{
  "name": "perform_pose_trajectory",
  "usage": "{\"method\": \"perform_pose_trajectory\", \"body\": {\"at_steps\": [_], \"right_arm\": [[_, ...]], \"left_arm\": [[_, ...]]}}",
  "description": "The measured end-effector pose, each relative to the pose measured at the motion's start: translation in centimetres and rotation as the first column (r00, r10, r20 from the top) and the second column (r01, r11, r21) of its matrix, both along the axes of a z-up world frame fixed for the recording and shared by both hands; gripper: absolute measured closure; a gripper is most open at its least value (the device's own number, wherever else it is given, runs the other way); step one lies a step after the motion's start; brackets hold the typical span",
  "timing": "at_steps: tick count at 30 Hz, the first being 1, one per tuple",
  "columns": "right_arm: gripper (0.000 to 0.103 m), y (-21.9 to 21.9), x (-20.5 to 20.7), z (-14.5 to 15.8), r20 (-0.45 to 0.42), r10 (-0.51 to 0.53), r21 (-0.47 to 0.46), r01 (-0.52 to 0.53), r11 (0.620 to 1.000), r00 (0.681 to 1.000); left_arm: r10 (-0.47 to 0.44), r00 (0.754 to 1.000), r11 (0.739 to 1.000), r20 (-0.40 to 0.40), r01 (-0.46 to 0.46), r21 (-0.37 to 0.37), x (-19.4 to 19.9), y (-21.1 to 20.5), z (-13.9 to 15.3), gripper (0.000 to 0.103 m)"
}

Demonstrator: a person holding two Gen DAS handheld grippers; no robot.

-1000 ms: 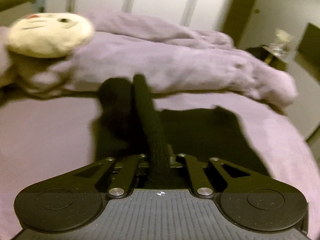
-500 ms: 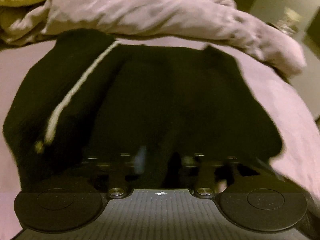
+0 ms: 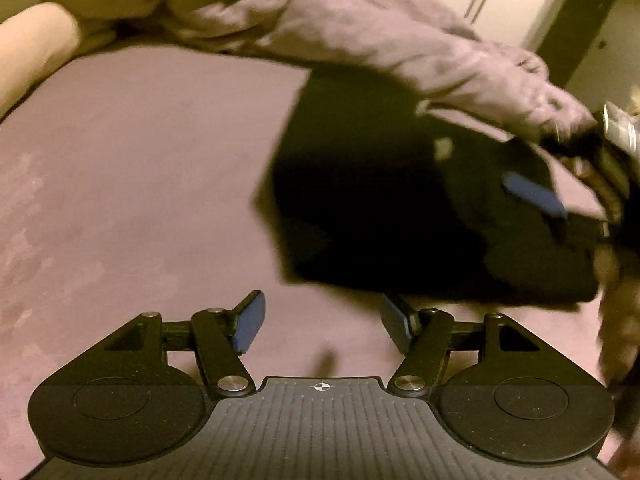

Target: Fold small clothes

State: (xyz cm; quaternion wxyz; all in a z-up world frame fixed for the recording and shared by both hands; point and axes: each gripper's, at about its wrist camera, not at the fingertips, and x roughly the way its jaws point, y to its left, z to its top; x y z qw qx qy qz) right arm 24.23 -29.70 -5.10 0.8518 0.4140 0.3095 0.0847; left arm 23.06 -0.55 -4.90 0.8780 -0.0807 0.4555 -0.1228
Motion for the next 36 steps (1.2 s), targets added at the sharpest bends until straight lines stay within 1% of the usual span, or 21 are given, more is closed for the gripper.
{"method": "perform_pose_trajectory", "body": {"at_steps": [1,3,6,7,8,9,11,13,15,18,20,22,24,25,26,27,29,31,33,34,36], "right_arm": [[0.039,0.5,1.9,-0.6,-0.043,0.024,0.034,-0.022,0.999,0.999],[0.028,1.2,4.7,-2.0,-0.109,0.044,0.084,-0.035,0.996,0.993],[0.029,1.7,8.2,-4.8,-0.203,0.073,0.188,-0.035,0.982,0.976],[0.033,1.8,8.7,-5.3,-0.228,0.064,0.187,-0.021,0.982,0.971],[0.063,2.0,9.1,-5.5,-0.238,0.055,0.158,-0.018,0.987,0.970],[0.084,2.1,9.2,-5.3,-0.227,0.057,0.110,-0.032,0.993,0.972],[0.085,2.5,8.3,-4.0,-0.176,0.046,-0.027,-0.051,0.998,0.983],[0.086,2.0,7.0,-2.1,-0.122,0.025,-0.170,-0.046,0.984,0.992],[0.087,0.6,5.4,-0.6,-0.076,-0.014,-0.277,-0.008,0.961,0.997],[0.087,-1.9,3.3,0.0,-0.076,-0.092,-0.369,0.058,0.928,0.993],[0.086,-3.1,2.9,-0.7,-0.101,-0.121,-0.400,0.071,0.914,0.988],[0.084,-3.7,3.1,-2.2,-0.150,-0.123,-0.431,0.047,0.901,0.981],[0.080,-3.9,3.4,-3.5,-0.183,-0.102,-0.433,0.013,0.901,0.978],[0.078,-4.2,3.0,-3.6,-0.184,-0.099,-0.425,0.012,0.905,0.978],[0.072,-4.5,2.7,-3.2,-0.173,-0.102,-0.414,0.022,0.910,0.980],[0.053,-5.1,2.1,-2.8,-0.157,-0.117,-0.399,0.046,0.916,0.981],[0.030,-6.2,1.4,-2.3,-0.131,-0.173,-0.363,0.115,0.925,0.976],[0.028,-7.7,1.1,-2.9,-0.156,-0.191,-0.279,0.142,0.950,0.969],[0.026,-8.9,1.3,-4.1,-0.189,-0.179,-0.155,0.151,0.976,0.965],[0.025,-9.2,1.5,-4.5,-0.193,-0.168,-0.123,0.146,0.982,0.967],[0.024,-9.1,1.9,-4.7,-0.201,-0.143,-0.101,0.125,0.987,0.969]], "left_arm": [[0.010,1.000,1.000,-0.002,-0.010,0.008,0.2,0.5,-0.4,0.034],[0.023,1.000,1.000,-0.008,-0.023,0.010,0.5,1.6,-0.4,0.034],[0.030,1.000,1.000,-0.005,-0.029,0.011,1.6,2.1,-0.4,0.034],[0.030,1.000,0.999,0.000,-0.030,0.020,1.9,2.1,-0.3,0.034],[0.026,1.000,0.999,0.007,-0.026,0.029,2.0,2.2,-0.3,0.033],[0.025,1.000,0.999,0.017,-0.026,0.039,2.2,2.2,-0.1,0.033],[0.021,0.999,0.999,0.037,-0.022,0.047,2.5,2.3,0.7,0.033],[0.022,0.997,0.998,0.069,-0.025,0.050,3.2,2.0,1.7,0.031],[0.027,0.995,0.998,0.093,-0.032,0.051,4.1,1.6,2.6,0.027],[0.020,0.995,0.999,0.093,-0.024,0.037,6.3,-0.3,3.1,0.025],[0.014,0.998,1.000,0.055,-0.015,0.010,8.0,-1.9,2.5,0.024],[-0.027,1.000,0.999,0.003,0.027,0.016,9.7,-4.1,1.0,0.023],[-0.048,0.997,0.996,-0.053,0.051,0.068,10.5,-6.1,-0.7,0.027],[-0.058,0.996,0.994,-0.063,0.063,0.088,10.6,-6.7,-1.3,0.027],[-0.058,0.997,0.992,-0.057,0.064,0.108,10.6,-6.9,-1.5,0.026],[-0.056,0.997,0.990,-0.046,0.062,0.125,10.4,-6.9,-1.7,0.026],[-0.063,0.997,0.990,-0.035,0.067,0.125,10.1,-6.7,-1.8,0.026],[-0.058,0.997,0.991,-0.046,0.063,0.121,10.1,-6.5,-1.9,0.026],[-0.053,0.997,0.992,-0.051,0.059,0.116,10.3,-6.4,-1.8,0.026],[-0.054,0.997,0.991,-0.049,0.060,0.120,10.3,-6.5,-1.8,0.026],[-0.058,0.997,0.989,-0.042,0.063,0.130,10.2,-6.6,-1.7,0.026]]}}
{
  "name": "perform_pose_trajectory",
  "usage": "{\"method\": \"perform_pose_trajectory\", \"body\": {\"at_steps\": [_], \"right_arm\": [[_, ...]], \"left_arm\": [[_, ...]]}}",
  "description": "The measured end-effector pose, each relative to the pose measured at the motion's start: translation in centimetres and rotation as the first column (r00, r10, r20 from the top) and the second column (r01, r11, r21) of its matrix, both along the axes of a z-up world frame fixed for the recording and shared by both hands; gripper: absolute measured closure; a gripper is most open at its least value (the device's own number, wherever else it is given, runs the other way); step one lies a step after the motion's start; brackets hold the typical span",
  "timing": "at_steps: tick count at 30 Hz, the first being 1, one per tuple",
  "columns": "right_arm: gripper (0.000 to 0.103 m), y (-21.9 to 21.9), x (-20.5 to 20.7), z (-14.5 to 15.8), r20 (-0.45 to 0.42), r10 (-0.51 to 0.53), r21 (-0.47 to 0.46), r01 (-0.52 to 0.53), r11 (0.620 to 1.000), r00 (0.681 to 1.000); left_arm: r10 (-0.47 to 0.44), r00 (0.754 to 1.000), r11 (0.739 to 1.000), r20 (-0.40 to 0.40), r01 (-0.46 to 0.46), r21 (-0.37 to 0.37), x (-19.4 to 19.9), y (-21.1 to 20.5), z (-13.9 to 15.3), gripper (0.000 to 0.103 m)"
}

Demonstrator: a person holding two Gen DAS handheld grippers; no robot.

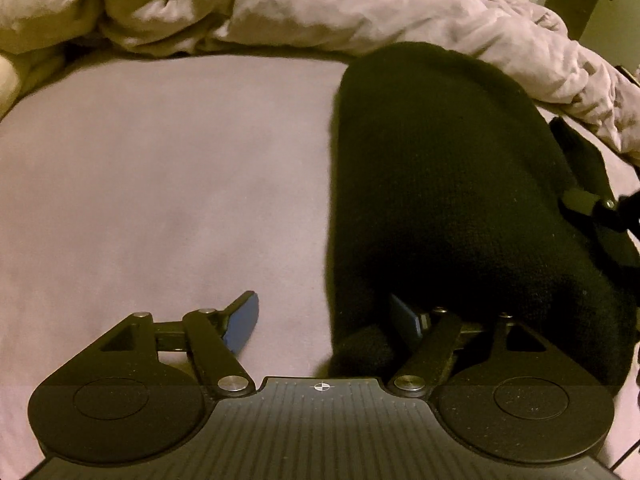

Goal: Fold small clothes
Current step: 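Grasp the striped sweater edge with the right tool and lift it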

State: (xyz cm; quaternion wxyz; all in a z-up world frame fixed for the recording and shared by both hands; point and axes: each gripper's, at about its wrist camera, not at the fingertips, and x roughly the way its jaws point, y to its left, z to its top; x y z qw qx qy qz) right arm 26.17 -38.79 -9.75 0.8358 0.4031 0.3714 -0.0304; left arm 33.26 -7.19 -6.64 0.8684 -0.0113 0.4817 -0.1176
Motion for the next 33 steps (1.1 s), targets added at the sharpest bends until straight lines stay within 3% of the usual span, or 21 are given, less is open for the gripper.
{"method": "perform_pose_trajectory", "body": {"at_steps": [4,6,11,14,16,18,20,22,23,27,30,33], "right_arm": [[0.028,0.3,0.2,0.7,0.025,0.025,0.058,-0.027,0.998,0.999],[0.032,0.7,1.1,-0.3,-0.065,0.056,0.071,-0.051,0.996,0.996],[0.035,0.3,1.4,-2.0,-0.055,0.101,0.264,-0.083,0.961,0.993],[0.079,0.0,1.6,-3.3,-0.026,0.108,0.379,-0.091,0.921,0.994],[0.078,0.4,1.2,-3.4,0.029,0.098,0.369,-0.102,0.924,0.995],[0.056,0.8,1.3,-4.1,0.031,0.073,0.391,-0.079,0.917,0.997],[0.054,1.2,1.7,-4.8,0.034,0.057,0.425,-0.066,0.903,0.998],[0.068,1.7,2.1,-3.8,0.036,0.064,0.378,-0.073,0.923,0.997],[0.081,2.0,2.3,-2.9,0.052,0.082,0.332,-0.095,0.938,0.995],[0.087,3.9,3.8,2.3,0.064,0.179,0.021,-0.180,0.983,0.982],[0.087,4.4,4.2,5.8,0.069,0.217,-0.177,-0.202,0.963,0.974],[0.087,4.8,4.4,8.1,0.055,0.253,-0.379,-0.214,0.900,0.966]], "left_arm": [[0.004,1.000,1.000,-0.012,-0.004,-0.019,0.0,0.3,-0.1,0.025],[0.013,1.000,0.999,-0.026,-0.014,-0.034,0.3,0.7,-0.2,0.025],[0.006,1.000,1.000,-0.020,-0.007,-0.029,0.2,0.7,-0.3,0.025],[0.012,1.000,1.000,-0.022,-0.012,-0.025,0.1,0.7,-0.3,0.025],[0.010,1.000,1.000,-0.020,-0.011,-0.024,0.1,0.7,-0.2,0.025],[0.009,1.000,1.000,-0.022,-0.010,-0.023,0.1,0.7,-0.2,0.025],[0.013,1.000,1.000,-0.024,-0.014,-0.020,0.1,0.5,-0.2,0.025],[0.015,1.000,1.000,-0.022,-0.016,-0.012,0.0,0.6,0.0,0.025],[0.016,1.000,1.000,-0.019,-0.016,-0.007,0.0,0.6,0.0,0.025],[0.010,1.000,1.000,-0.010,-0.010,0.011,-0.3,0.5,0.5,0.025],[-0.001,1.000,1.000,-0.004,0.001,0.013,-0.7,0.2,0.7,0.025],[-0.023,1.000,1.000,0.002,0.023,0.003,-1.0,0.0,1.0,0.023]]}}
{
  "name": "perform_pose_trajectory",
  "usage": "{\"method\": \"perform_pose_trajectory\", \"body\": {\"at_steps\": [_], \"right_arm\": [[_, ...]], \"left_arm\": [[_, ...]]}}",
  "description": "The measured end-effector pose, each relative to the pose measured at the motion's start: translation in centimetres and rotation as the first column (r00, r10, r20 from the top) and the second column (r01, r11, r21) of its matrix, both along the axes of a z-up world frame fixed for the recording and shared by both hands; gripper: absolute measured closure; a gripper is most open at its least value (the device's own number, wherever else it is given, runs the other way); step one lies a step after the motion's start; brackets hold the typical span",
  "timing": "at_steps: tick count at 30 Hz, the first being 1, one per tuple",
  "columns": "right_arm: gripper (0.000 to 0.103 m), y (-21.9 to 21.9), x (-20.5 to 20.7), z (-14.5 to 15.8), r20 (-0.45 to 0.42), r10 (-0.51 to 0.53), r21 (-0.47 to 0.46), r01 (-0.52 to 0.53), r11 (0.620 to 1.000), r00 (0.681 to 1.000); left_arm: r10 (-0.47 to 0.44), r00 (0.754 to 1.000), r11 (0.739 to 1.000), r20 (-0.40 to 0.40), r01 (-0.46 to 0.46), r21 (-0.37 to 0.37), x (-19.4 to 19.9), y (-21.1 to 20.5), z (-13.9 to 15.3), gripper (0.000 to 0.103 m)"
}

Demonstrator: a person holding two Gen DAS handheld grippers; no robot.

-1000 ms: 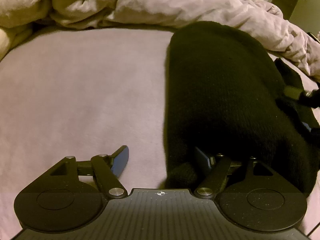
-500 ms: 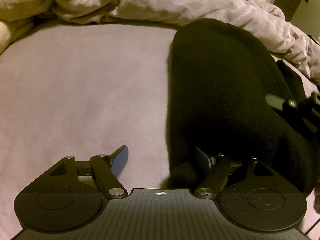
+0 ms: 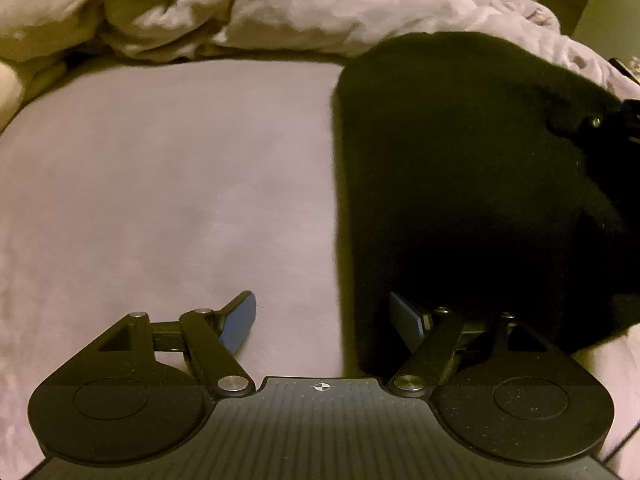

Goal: Fold small clothes
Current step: 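Grasp the striped sweater edge with the right tool and lift it, then lower the striped edge onto the folded sweater and open the right tool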

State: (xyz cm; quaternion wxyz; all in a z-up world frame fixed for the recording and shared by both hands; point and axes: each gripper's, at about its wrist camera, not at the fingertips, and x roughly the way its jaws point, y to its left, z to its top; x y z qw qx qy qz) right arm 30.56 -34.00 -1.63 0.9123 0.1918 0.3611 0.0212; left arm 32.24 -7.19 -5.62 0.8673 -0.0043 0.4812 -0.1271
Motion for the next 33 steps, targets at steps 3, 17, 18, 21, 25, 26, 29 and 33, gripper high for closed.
{"method": "perform_pose_trajectory", "body": {"at_steps": [3,17,18,21,25,26,29,33], "right_arm": [[0.087,-0.1,0.1,1.0,0.009,0.001,-0.152,0.001,0.988,1.000],[0.068,-4.8,0.4,-5.1,-0.006,-0.120,-0.484,0.102,0.869,0.993],[0.048,-5.3,0.6,-5.7,-0.034,-0.136,-0.478,0.103,0.872,0.990],[0.037,-7.0,-0.6,-4.9,-0.037,-0.202,-0.405,0.170,0.898,0.979],[0.036,-9.8,-6.4,-2.0,0.041,-0.343,-0.151,0.346,0.926,0.938],[0.035,-10.3,-8.1,-1.9,0.041,-0.375,-0.088,0.377,0.922,0.926],[0.035,-11.1,-13.8,-3.5,-0.021,-0.448,0.143,0.446,0.883,0.894],[0.035,-11.3,-17.3,-6.4,-0.064,-0.480,0.358,0.469,0.807,0.875]], "left_arm": [[-0.014,1.000,1.000,0.007,0.014,-0.010,-0.2,-0.2,0.2,0.020],[-0.081,0.995,0.995,-0.052,0.084,0.046,-0.5,-2.6,-2.2,0.019],[-0.085,0.995,0.995,-0.058,0.088,0.053,-0.6,-2.8,-2.5,0.019],[-0.102,0.993,0.992,-0.051,0.105,0.064,-0.9,-2.6,-2.7,0.019],[-0.082,0.995,0.996,-0.064,0.084,0.027,-0.5,-2.0,-2.6,0.019],[-0.074,0.995,0.997,-0.066,0.076,0.017,-0.6,-1.9,-2.6,0.019],[-0.061,0.996,0.998,-0.058,0.062,0.018,-0.9,-2.3,-2.5,0.019],[-0.044,0.997,0.999,-0.059,0.046,0.030,-1.8,-2.5,-2.3,0.020]]}}
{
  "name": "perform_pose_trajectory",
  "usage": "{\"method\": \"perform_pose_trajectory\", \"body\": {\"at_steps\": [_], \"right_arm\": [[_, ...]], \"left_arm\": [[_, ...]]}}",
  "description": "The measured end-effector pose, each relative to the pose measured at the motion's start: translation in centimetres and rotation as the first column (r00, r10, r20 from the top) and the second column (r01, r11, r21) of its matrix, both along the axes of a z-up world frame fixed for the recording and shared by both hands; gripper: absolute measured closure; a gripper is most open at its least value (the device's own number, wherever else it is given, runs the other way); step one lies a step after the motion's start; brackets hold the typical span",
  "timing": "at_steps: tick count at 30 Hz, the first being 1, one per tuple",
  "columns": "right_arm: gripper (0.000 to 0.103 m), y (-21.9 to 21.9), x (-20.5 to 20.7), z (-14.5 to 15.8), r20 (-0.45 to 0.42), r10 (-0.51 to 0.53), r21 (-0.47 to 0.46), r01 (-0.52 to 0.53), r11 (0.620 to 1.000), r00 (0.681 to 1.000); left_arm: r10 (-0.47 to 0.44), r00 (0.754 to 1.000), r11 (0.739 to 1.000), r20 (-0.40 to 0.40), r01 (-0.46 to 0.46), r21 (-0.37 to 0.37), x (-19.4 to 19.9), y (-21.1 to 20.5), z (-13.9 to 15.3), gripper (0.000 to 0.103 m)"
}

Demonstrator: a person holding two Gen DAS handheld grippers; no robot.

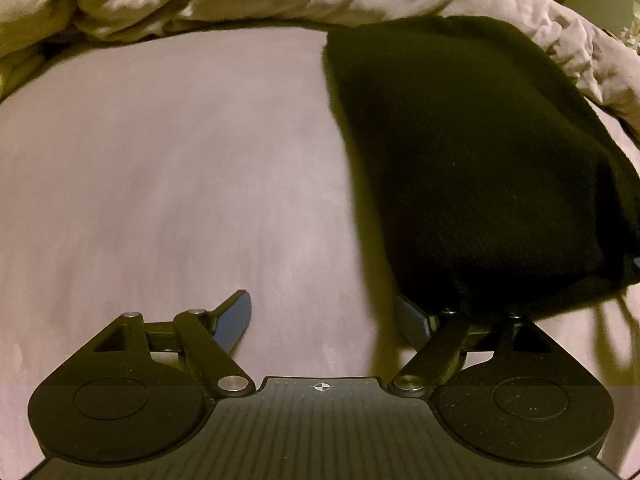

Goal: Fold small clothes
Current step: 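Lower the striped edge onto the folded sweater and open the right tool, then grasp the sweater bundle with both tools and lift it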

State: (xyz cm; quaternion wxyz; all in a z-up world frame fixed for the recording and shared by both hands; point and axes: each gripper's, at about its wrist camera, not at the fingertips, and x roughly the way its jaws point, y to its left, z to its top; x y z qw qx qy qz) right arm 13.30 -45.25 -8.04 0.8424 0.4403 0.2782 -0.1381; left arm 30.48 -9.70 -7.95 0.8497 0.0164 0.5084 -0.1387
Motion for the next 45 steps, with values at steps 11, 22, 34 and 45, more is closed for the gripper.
{"method": "perform_pose_trajectory", "body": {"at_steps": [11,22,34,45], "right_arm": [[0.021,-2.9,6.9,-4.5,0.087,0.035,0.404,-0.067,0.912,0.996],[0.086,1.3,7.5,5.1,0.034,0.204,-0.242,-0.190,0.951,0.978],[0.039,-2.3,6.6,1.2,-0.075,0.148,-0.255,-0.162,0.953,0.986],[0.028,-6.2,8.6,-1.6,-0.059,0.220,0.029,-0.218,0.975,0.974]], "left_arm": [[0.012,1.000,1.000,-0.009,-0.012,-0.025,-0.4,0.8,1.0,0.019],[0.027,0.999,0.999,0.047,-0.025,-0.039,0.7,0.4,2.9,0.019],[0.002,1.000,0.970,-0.024,-0.008,-0.244,6.3,-1.6,2.3,0.008],[0.008,0.992,0.930,-0.127,-0.054,-0.363,8.2,-1.5,1.7,0.016]]}}
